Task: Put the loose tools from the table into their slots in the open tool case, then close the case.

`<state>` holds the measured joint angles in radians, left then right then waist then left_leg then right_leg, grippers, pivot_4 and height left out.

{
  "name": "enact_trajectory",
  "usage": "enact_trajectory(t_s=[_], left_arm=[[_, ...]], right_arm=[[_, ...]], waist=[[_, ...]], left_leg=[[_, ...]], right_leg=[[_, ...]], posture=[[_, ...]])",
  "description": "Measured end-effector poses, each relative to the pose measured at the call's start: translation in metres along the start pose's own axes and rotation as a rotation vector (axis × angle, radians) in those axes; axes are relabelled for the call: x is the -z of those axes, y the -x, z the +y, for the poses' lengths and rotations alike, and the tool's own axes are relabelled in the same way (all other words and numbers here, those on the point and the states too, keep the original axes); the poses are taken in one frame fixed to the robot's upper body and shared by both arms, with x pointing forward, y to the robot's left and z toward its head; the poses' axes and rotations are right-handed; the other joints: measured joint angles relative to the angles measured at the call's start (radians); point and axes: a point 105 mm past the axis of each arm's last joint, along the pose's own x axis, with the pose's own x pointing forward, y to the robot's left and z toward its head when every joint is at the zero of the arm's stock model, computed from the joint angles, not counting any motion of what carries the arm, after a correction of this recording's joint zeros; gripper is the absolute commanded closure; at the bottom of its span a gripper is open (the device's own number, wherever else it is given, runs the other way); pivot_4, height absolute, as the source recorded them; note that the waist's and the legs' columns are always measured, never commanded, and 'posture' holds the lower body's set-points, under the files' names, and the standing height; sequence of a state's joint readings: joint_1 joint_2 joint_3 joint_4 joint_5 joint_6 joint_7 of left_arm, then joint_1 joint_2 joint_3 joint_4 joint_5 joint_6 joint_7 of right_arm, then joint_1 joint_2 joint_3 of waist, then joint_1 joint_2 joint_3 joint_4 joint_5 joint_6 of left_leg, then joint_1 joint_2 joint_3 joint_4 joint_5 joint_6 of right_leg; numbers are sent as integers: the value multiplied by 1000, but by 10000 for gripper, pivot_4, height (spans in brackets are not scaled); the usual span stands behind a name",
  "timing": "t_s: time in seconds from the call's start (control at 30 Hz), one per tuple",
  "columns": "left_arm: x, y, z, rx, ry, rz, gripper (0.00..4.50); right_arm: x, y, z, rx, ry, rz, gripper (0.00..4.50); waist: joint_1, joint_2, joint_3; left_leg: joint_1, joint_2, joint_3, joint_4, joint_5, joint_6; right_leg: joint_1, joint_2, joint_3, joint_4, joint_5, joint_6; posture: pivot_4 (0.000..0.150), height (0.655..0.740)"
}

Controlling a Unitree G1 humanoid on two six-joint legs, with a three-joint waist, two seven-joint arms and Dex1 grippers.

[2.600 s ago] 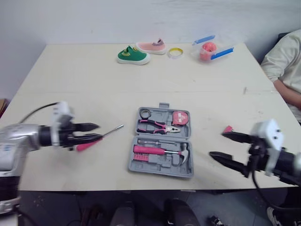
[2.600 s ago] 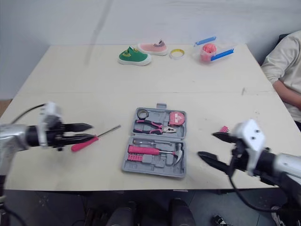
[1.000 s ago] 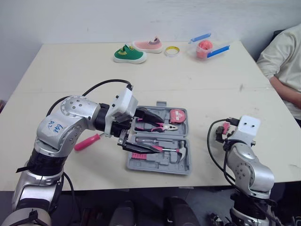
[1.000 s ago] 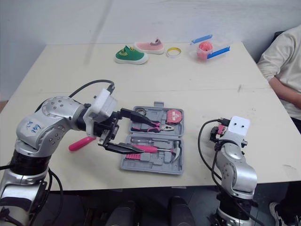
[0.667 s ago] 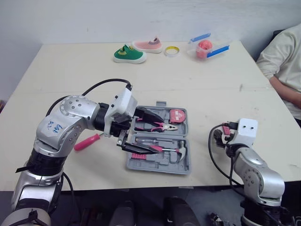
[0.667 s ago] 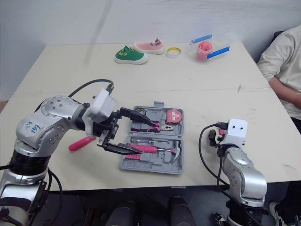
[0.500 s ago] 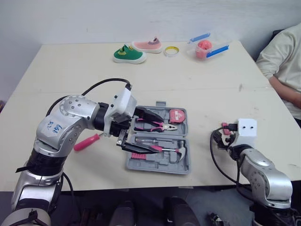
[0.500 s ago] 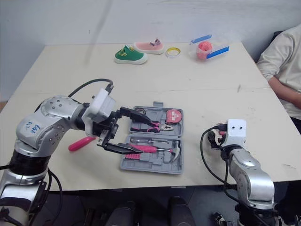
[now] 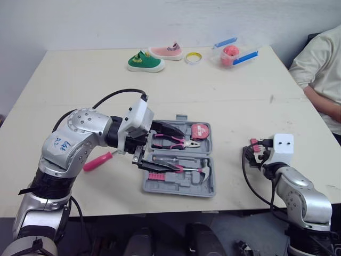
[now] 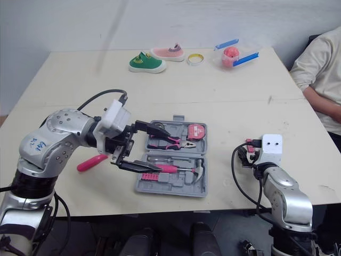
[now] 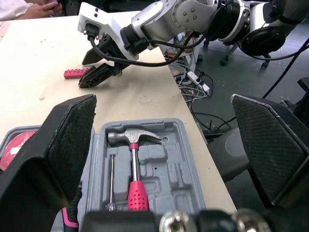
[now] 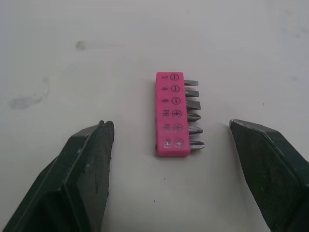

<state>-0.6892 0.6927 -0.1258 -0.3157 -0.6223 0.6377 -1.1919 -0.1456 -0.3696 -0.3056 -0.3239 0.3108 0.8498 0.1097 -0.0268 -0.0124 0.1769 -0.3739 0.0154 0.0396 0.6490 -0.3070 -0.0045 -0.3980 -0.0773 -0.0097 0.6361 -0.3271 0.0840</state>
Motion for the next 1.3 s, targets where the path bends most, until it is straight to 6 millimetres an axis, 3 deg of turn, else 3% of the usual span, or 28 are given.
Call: enact_trajectory(t_s=[0.03,0.53,0.63,0.7,0.77,0.9,1.07,1.17,1.3], left_arm=[[0,0,1,-6,0,0,0],[3,0,14,-109,-2,7,0],[3,-1,14,-110,-4,7,0],[2,-1,15,-113,-7,8,0],[2,-1,15,-114,-7,8,0],[5,1,19,-132,16,2,0],[30,15,23,-181,58,83,0],[52,24,9,-144,84,175,0],[74,28,-6,-75,68,283,0]], right_arm=[[0,-1,-1,5,-1,-2,13118],[-1,-2,-4,23,-23,-2,13118],[-1,-3,-4,24,-26,-2,20583],[0,-4,1,5,-49,-4,30531],[-1,-4,2,0,-51,-7,36980],[-10,1,-2,-25,135,-12,36980],[-53,23,29,-257,264,-125,36980],[-53,51,63,-563,370,-63,36980],[-31,89,115,-984,468,71,36980]], waist=[[0,0,0],[0,0,0],[0,0,0],[0,0,0],[0,0,0],[2,0,0],[-4,0,0],[0,1,1],[1,0,1]], left_leg=[[0,0,0,0,0,0],[0,0,0,0,0,0],[0,0,0,0,0,0],[0,0,0,0,0,0],[0,0,0,0,0,0],[0,-1,0,1,0,0],[2,0,-1,-1,0,0],[2,1,-2,-1,-2,3],[3,1,-3,0,-3,5]], right_leg=[[0,0,0,0,0,0],[0,0,0,1,0,0],[0,0,0,1,0,0],[0,0,0,1,0,0],[0,0,0,1,0,0],[0,0,0,0,0,0],[0,3,2,0,0,0],[0,3,2,0,0,0],[3,2,1,-6,0,0]], posture=[[1500,7400],[1500,7400],[1500,7400],[1500,7400],[1500,7400],[1500,7400],[1500,7400],[1500,7400],[1500,7400]])
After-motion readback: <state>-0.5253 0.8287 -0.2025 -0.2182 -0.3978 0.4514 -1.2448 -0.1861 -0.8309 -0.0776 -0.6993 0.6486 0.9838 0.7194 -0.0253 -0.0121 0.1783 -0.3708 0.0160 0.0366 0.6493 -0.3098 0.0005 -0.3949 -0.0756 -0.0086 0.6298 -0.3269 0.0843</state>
